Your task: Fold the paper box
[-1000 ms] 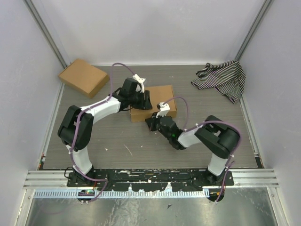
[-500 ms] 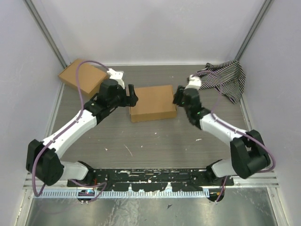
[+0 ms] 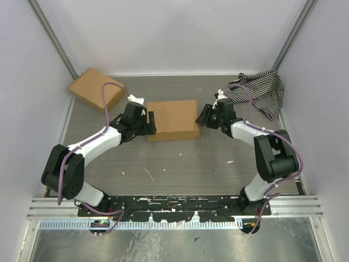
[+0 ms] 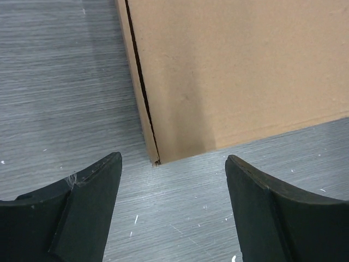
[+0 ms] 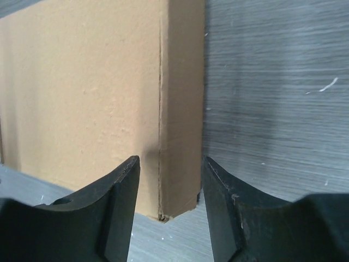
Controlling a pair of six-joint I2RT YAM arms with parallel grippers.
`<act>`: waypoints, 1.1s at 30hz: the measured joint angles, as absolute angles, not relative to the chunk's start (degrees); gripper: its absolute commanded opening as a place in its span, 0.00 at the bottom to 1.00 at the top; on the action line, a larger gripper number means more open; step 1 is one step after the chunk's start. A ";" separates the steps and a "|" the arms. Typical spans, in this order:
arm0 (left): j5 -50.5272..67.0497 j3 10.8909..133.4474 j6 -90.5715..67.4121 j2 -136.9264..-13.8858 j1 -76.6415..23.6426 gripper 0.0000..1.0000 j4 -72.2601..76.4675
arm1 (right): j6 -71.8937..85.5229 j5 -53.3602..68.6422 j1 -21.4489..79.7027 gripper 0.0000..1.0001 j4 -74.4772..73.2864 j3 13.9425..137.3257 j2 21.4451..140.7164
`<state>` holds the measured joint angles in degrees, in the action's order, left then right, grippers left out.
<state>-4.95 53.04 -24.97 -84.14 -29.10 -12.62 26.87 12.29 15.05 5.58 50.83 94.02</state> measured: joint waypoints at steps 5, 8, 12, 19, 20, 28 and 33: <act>-2.96 53.28 -25.89 -88.05 -28.93 0.80 -12.34 | 27.57 14.70 15.16 0.52 5.93 48.58 93.51; -2.11 53.28 -26.22 -88.01 -28.88 0.81 -12.16 | 27.77 14.26 15.16 0.52 5.45 46.15 90.35; -1.80 53.28 -26.20 -85.65 -28.86 0.82 -12.34 | 26.92 13.17 15.16 0.54 3.05 43.92 83.48; -1.78 53.06 -26.20 -76.25 -28.86 0.98 -14.00 | 23.46 6.33 15.16 1.00 -2.57 43.42 68.16; -1.78 52.69 -26.35 -74.32 -28.86 0.98 -14.02 | 23.57 5.61 15.16 1.00 -2.96 43.42 66.92; -1.41 47.97 -26.70 -63.51 -28.86 0.98 -15.44 | 22.65 -0.36 15.16 1.00 -7.75 42.35 56.73; -2.00 46.26 -26.63 -61.25 -28.86 0.98 -18.13 | 22.26 -1.91 15.16 1.00 -9.58 40.95 56.07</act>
